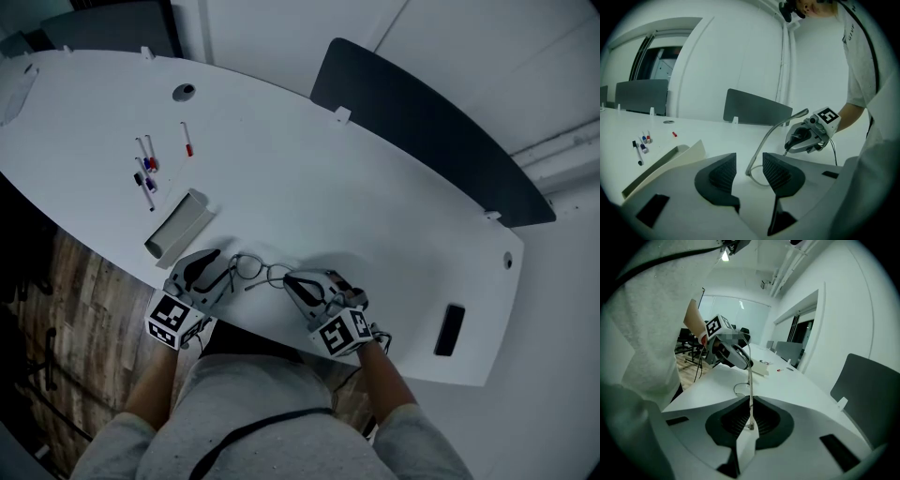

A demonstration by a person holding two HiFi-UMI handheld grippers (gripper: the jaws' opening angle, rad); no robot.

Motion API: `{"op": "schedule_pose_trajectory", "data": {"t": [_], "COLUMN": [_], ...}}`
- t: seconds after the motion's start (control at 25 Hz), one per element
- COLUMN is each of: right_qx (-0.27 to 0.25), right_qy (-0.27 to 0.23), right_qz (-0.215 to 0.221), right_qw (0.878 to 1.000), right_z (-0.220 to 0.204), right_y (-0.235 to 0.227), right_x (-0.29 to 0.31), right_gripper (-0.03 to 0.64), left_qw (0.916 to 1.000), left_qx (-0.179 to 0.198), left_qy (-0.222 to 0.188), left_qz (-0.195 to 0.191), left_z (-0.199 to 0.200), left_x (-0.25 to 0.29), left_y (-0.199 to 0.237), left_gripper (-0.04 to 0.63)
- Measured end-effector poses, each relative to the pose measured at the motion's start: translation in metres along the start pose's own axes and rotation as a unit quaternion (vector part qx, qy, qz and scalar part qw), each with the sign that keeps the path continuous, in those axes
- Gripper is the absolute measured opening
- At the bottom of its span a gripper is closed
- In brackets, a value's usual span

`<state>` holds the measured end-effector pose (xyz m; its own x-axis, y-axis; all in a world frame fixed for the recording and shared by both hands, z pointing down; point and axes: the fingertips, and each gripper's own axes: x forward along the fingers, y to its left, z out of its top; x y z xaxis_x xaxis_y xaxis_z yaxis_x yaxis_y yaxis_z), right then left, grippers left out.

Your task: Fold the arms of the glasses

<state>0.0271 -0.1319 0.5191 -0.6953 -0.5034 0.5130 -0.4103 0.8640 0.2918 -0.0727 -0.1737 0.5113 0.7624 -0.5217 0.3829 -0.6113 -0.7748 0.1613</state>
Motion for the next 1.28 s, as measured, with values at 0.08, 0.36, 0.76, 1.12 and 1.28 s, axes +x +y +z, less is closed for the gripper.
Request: {"op": "schedule_pose_trajectory", "data": {"t": [0.08, 0.36, 0.76, 1.12, 1.28], "right_qx": [0.01, 0.023, 0.0, -0.077, -0.088], "right_qy": [0.001, 0.024, 0.102, 0.163, 0.18], "right_qz": [0.016, 0.049, 0.077, 0.097, 0.093], "right_qw": [1.0, 0.998, 0.992, 0.979, 0.975], "right_z": [-0.001, 0.0, -0.003, -0.006, -0.008], "right_y": [0.002, 0.002, -0.004, 0.0, 0.0], "right_x": [0.002, 0.005, 0.018, 0.036, 0.041], "right_gripper": [0.032, 0.032, 0.032, 0.032, 0.031], "left_qw": [0.9999, 0.9963, 0.9953, 0.9953, 0.9955], "left_qx": [0.012, 0.053, 0.064, 0.061, 0.059], "left_qy": [-0.006, 0.002, 0.002, -0.002, 0.0], "left_qz": [-0.008, -0.067, -0.073, -0.075, -0.074], "left_z": [0.004, 0.006, 0.003, 0.005, 0.001], "left_x": [0.001, -0.003, -0.01, -0.009, -0.01], "left_y": [-0.001, -0.019, -0.02, -0.016, -0.014], "left_gripper": [0.175, 0.144, 0.049, 0.048, 0.048]}}
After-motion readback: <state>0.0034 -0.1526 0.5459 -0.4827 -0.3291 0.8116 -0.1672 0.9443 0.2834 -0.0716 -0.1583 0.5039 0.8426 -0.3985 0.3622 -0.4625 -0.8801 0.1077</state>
